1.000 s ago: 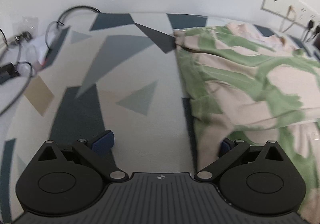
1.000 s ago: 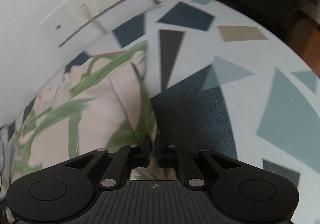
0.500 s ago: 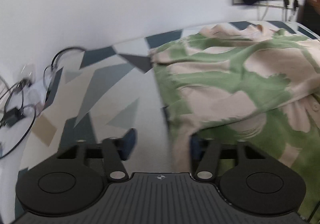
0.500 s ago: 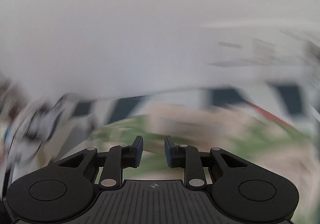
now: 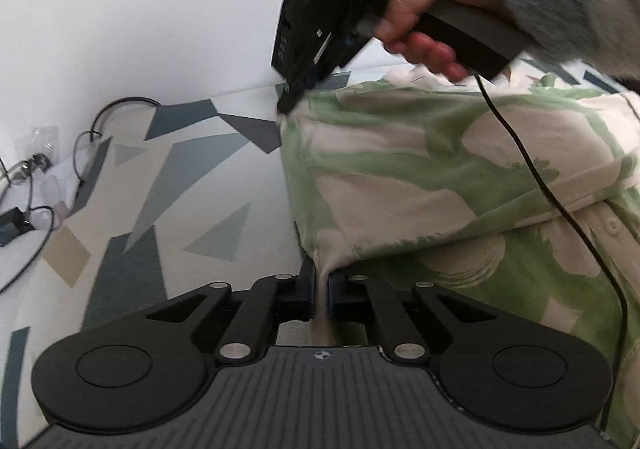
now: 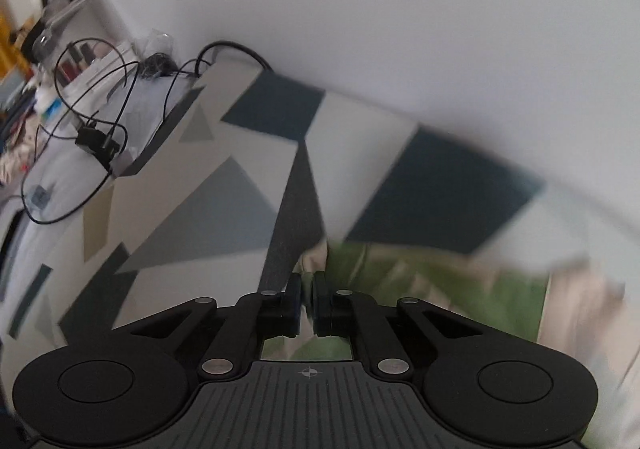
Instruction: Fold clothes
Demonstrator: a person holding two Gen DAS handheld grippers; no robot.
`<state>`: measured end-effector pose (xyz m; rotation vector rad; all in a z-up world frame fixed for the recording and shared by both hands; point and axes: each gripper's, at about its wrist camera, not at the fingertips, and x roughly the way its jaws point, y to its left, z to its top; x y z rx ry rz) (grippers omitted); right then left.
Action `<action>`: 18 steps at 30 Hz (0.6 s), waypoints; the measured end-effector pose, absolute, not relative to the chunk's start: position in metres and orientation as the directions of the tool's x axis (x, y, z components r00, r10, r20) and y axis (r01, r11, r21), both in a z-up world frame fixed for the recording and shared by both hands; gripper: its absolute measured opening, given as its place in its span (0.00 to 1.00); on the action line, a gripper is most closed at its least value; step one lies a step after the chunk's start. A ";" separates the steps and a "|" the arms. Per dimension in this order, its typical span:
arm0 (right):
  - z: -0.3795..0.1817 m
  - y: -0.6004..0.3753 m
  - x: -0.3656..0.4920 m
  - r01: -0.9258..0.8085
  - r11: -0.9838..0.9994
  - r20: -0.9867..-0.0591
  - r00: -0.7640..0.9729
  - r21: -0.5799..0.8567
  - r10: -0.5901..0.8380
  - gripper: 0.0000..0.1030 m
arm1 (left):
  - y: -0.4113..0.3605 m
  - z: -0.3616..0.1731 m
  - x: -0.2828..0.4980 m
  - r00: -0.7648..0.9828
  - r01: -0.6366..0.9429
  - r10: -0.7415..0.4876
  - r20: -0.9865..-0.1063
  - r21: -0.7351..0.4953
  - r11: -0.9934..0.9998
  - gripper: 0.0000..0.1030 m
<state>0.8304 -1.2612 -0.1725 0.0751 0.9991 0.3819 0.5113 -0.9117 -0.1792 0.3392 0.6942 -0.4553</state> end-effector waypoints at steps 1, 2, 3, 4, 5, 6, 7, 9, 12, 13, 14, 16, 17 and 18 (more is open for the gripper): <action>-0.173 -1.266 0.840 -0.259 0.933 -0.799 0.488 0.251 0.351 0.04 | -0.909 -0.180 0.512 0.680 0.498 -0.286 -0.675 0.139 0.856 0.06; -0.173 -1.272 0.849 -0.237 0.932 -0.794 0.490 0.275 0.360 0.04 | -0.907 -0.180 0.513 0.683 0.489 -0.286 -0.672 0.129 0.863 0.06; -0.176 -1.274 0.855 -0.229 0.930 -0.795 0.485 0.288 0.366 0.04 | -0.904 -0.180 0.514 0.685 0.479 -0.286 -0.670 0.120 0.869 0.06; -0.177 -1.278 0.855 -0.204 0.933 -0.785 0.505 0.295 0.359 0.04 | -0.902 -0.179 0.515 0.683 0.477 -0.283 -0.674 0.118 0.871 0.06; -0.178 -1.282 0.855 -0.174 0.937 -0.772 0.531 0.302 0.348 0.04 | -0.901 -0.179 0.516 0.680 0.475 -0.280 -0.678 0.116 0.873 0.06; -0.178 -1.286 0.855 -0.144 0.940 -0.759 0.557 0.310 0.336 0.05 | -0.899 -0.178 0.517 0.677 0.472 -0.277 -0.682 0.114 0.874 0.06; -0.179 -1.290 0.855 -0.114 0.941 -0.746 0.582 0.318 0.323 0.05 | -0.897 -0.177 0.518 0.673 0.470 -0.274 -0.687 0.112 0.876 0.06; -0.181 -1.297 0.854 -0.054 0.940 -0.719 0.631 0.337 0.293 0.10 | -0.893 -0.175 0.519 0.667 0.465 -0.268 -0.695 0.109 0.878 0.08; -0.174 -1.322 0.840 0.045 0.910 -0.659 0.705 0.412 0.264 0.25 | -0.887 -0.172 0.522 0.658 0.458 -0.259 -0.707 0.103 0.883 0.28; -0.169 -1.334 0.828 0.076 0.895 -0.637 0.729 0.440 0.251 0.32 | -0.885 -0.171 0.523 0.654 0.456 -0.256 -0.712 0.102 0.884 0.44; -0.162 -1.345 0.814 0.110 0.886 -0.619 0.753 0.450 0.221 0.44 | -0.884 -0.170 0.524 0.651 0.453 -0.253 -0.716 0.100 0.886 0.57; -0.147 -1.369 0.775 0.168 0.873 -0.578 0.802 0.457 0.148 0.60 | -0.876 -0.164 0.522 0.633 0.455 -0.264 -0.727 0.075 0.887 0.59; -0.140 -1.382 0.753 0.205 0.862 -0.571 0.813 0.463 0.113 0.72 | -0.869 -0.160 0.519 0.619 0.459 -0.279 -0.735 0.050 0.887 0.60; -0.134 -1.395 0.730 0.243 0.845 -0.573 0.814 0.477 0.090 0.78 | -0.863 -0.155 0.517 0.604 0.463 -0.293 -0.741 0.026 0.886 0.61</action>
